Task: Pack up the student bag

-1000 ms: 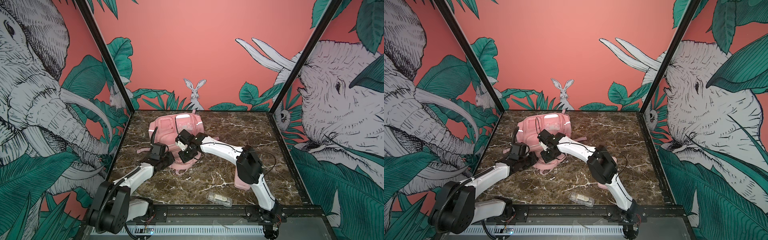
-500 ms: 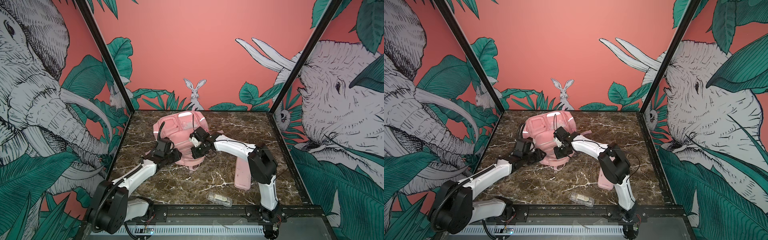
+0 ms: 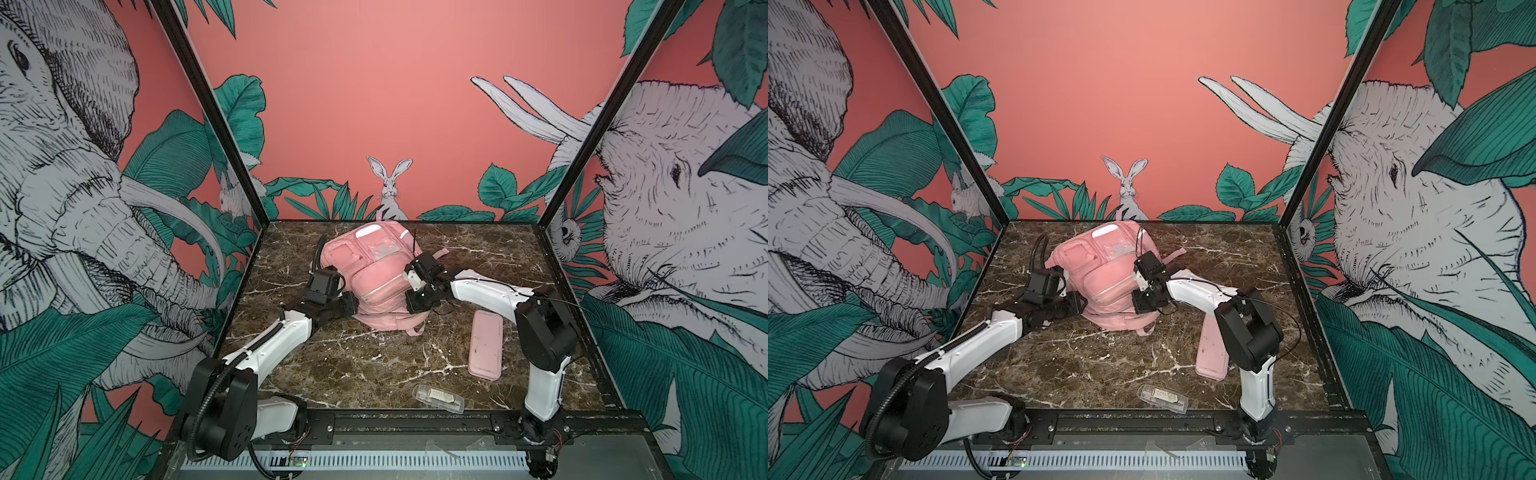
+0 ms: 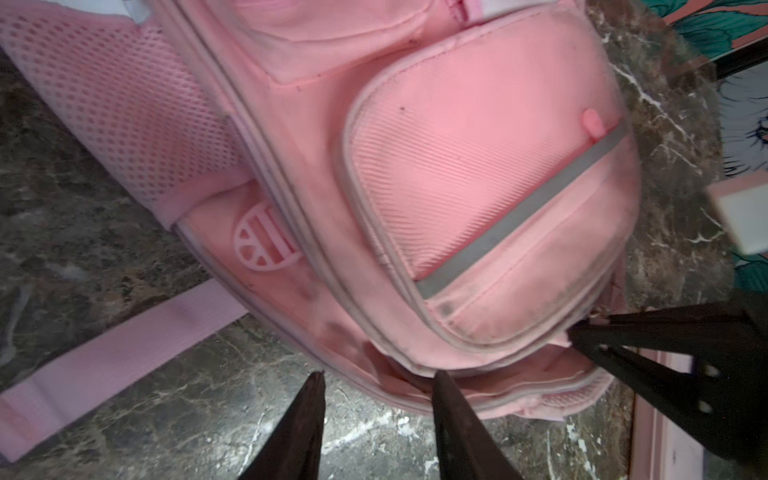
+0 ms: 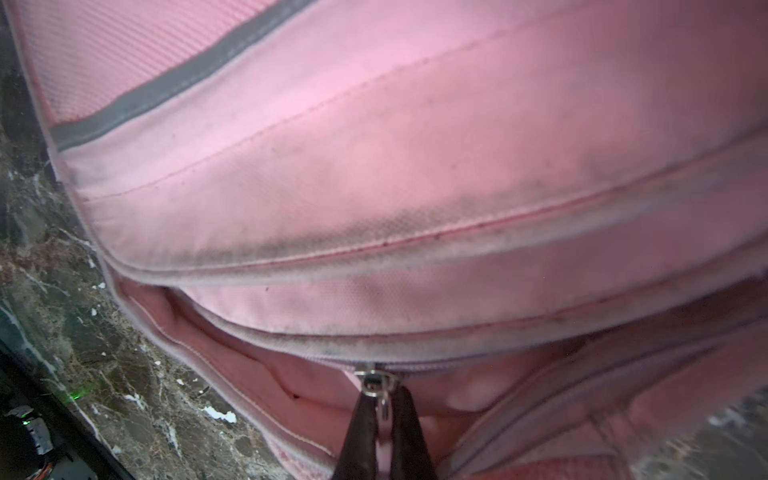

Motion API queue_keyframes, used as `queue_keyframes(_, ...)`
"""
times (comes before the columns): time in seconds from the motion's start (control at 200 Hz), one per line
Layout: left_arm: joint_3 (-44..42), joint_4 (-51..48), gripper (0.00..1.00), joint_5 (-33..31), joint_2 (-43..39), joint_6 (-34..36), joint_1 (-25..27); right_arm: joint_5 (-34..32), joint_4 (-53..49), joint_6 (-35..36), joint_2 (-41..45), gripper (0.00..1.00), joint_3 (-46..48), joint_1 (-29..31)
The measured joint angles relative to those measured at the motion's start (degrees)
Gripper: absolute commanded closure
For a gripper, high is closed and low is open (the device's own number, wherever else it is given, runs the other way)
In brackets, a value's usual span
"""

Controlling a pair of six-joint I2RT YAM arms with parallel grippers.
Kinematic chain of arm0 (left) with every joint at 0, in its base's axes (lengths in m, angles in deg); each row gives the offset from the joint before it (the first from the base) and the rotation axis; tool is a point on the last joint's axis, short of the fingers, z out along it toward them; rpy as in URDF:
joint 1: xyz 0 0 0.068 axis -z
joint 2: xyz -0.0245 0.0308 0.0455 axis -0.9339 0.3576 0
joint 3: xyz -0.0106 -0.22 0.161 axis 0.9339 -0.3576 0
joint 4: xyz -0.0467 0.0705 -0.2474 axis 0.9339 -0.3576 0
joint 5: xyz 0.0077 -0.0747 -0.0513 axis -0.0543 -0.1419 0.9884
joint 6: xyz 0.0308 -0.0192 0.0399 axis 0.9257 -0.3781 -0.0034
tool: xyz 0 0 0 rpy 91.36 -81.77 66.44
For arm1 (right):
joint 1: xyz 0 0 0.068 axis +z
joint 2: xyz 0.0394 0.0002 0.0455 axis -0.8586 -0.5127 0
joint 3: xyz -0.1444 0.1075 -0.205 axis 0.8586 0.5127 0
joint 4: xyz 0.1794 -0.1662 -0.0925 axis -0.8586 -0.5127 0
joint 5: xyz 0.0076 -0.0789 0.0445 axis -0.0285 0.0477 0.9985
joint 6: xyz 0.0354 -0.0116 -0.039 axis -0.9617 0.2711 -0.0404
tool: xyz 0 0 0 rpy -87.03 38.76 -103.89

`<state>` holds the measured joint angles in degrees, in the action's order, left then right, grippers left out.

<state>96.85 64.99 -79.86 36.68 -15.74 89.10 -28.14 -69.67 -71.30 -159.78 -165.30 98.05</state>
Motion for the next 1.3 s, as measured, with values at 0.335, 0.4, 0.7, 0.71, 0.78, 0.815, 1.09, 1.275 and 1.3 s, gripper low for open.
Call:
queue_keyframes(0.335, 0.42, 4.66, 0.57, 2.78, 9.14, -0.31, -0.87, -0.22, -0.79, 0.90, 0.04, 1.00, 0.02, -0.44)
queue_keyframes(0.4, 0.44, 6.58, 0.57, 3.96, 11.32, -0.83, -0.87, -0.17, -1.14, 0.94, 0.02, 1.00, -0.17, -0.44)
queue_keyframes(0.7, -0.04, 12.48, 0.73, 5.51, 13.05, -4.83, -0.57, -0.39, -3.37, 1.31, -0.15, 1.00, -1.68, 1.01)
queue_keyframes(0.71, -0.04, 12.55, 0.73, 5.42, 13.05, -4.98, -0.48, -0.48, -3.56, 1.29, -0.20, 1.00, -1.92, 1.18)
queue_keyframes(0.78, -0.04, 13.11, 0.78, 5.11, 13.11, -5.51, 0.28, -1.31, -5.01, 1.70, -0.76, 1.00, -3.98, 2.56)
queue_keyframes(0.815, -0.04, 13.53, 0.80, 5.01, 13.22, -5.88, 0.83, -1.66, -5.79, 1.97, -1.07, 1.00, -5.09, 3.41)
queue_keyframes(1.09, -0.02, 16.17, 0.85, 4.37, 14.34, -8.39, 3.10, -3.72, -9.64, 2.27, -3.65, 1.00, -9.90, 8.81)
queue_keyframes(1.275, 0.85, 16.22, 0.85, 3.41, 14.36, -9.31, 4.72, -2.91, -10.21, 0.46, -7.23, 1.00, -13.20, 10.80)
queue_keyframes(1.3, 1.09, 16.15, 0.85, 3.19, 14.45, -9.38, 5.01, -2.75, -10.23, -0.09, -7.78, 1.00, -13.79, 11.08)
